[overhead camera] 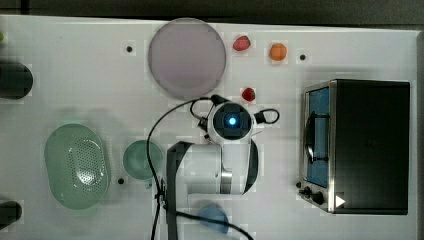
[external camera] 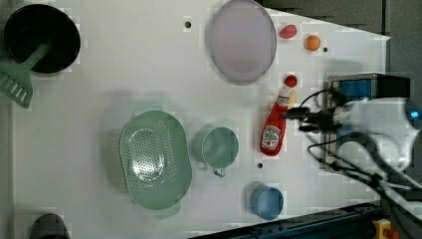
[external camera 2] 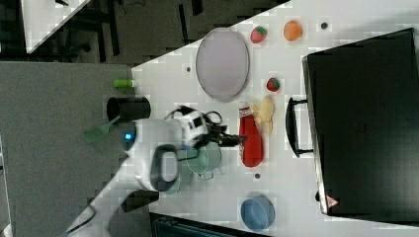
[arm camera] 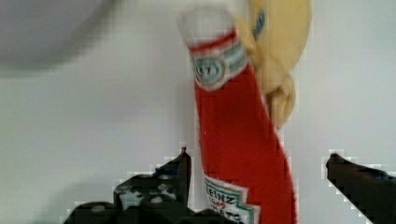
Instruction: Pick ketchup from strainer and place it on the table
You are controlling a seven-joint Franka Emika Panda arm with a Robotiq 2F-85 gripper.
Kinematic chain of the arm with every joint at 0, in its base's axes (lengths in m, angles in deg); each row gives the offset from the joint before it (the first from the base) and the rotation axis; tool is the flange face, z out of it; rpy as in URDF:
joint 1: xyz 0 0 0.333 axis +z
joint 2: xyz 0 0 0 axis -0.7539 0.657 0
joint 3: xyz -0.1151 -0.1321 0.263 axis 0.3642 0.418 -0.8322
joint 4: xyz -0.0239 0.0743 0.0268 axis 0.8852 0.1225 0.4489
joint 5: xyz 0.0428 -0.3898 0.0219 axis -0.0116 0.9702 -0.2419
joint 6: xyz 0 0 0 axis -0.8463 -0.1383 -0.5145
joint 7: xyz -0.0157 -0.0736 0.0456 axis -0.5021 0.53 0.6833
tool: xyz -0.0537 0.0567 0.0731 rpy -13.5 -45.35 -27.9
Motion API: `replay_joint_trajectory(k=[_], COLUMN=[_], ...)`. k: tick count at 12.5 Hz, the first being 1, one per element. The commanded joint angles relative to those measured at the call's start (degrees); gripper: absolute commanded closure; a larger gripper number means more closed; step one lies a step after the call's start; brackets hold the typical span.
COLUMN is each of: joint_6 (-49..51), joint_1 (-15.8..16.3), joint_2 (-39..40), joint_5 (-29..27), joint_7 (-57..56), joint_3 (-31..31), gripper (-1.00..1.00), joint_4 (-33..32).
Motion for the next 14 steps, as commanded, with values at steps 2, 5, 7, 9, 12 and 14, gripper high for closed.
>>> replay_joint_trajectory(k=[2,5,7,9,12,14], joint_6=[15.6,34.8,42.4,46.3,47.4,47.4], joint_1=[0.4,0.5,0.5,0.4,0.4,0.4], joint_2=[-9.5,-10.5,-10.0,-9.8,-9.7,-9.5], joint_5=[-0.2,-0.2,-0.2,-0.3,-0.3,-0.3], joint_7=[11.9,20.5,23.4,23.4,23.4,23.4], joint_3=[-1.4,-2.5,-3.0,-3.1,-2.8,-2.9], gripper=[-1.0,-1.0,-1.0,-1.0,-1.0,-1.0], joint_4=[13.2,26.2,33.7,38.0,39.2,38.8])
